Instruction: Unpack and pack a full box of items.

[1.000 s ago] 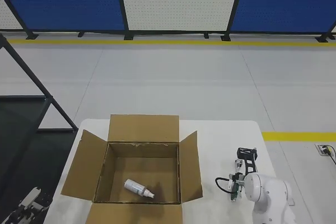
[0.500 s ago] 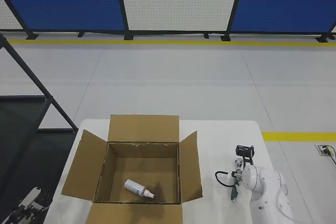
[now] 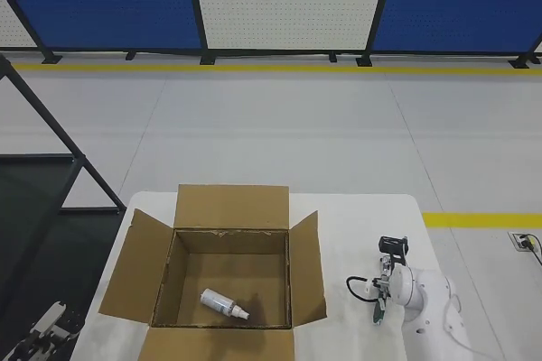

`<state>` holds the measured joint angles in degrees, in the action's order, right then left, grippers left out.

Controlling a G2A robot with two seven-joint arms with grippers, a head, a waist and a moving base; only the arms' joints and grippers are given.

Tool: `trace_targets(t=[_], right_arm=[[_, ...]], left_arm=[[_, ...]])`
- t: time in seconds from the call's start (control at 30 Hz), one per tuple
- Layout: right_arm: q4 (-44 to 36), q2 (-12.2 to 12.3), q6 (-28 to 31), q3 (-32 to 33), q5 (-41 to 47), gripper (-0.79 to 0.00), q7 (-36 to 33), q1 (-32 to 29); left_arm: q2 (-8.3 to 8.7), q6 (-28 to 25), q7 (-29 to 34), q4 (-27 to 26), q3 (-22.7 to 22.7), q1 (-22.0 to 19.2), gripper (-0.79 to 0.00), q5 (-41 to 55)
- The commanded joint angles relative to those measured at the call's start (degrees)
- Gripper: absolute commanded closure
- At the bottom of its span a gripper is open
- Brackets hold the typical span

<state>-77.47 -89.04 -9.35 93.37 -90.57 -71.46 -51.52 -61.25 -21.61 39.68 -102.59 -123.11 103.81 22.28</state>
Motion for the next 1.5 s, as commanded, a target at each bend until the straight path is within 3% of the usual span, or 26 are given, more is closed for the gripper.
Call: trace_targets(t=[0.0,0.23,0.5,0.67,0.8,1.0,1.47], right_arm=[[-0.07,0.09,-0.14,-0.03,0.20,0.000,0.03,-0.02],[-6.52,0.38,-0.26,0.78,2.96,0.000,0.62,-1.82],[-27.44,0.74,3.52,0.41,7.71,0.000,-1.18,-7.58],[-41.15,1.10,10.56,-4.13,7.76,0.000,-1.62,-10.72],[-47.45,1.24,14.21,-9.98,6.29,0.000,-2.47,-10.88],[-48.72,0.97,15.30,-19.75,5.10,0.000,-2.91,-8.56],[-48.72,0.97,15.30,-19.75,5.10,0.000,-2.91,-8.56]], left_arm=[[0.00,0.00,0.00,0.00,0.00,0.00,-0.785,0.00],[0.00,0.00,0.00,0.00,0.00,0.00,-0.785,0.00],[0.00,0.00,0.00,0.00,0.00,0.00,-0.785,0.00],[0.00,0.00,0.00,0.00,0.00,0.00,-0.785,0.00],[0.00,0.00,0.00,0.00,0.00,0.00,-0.785,0.00],[0.00,0.00,0.00,0.00,0.00,0.00,-0.785,0.00],[0.00,0.00,0.00,0.00,0.00,0.00,-0.785,0.00]])
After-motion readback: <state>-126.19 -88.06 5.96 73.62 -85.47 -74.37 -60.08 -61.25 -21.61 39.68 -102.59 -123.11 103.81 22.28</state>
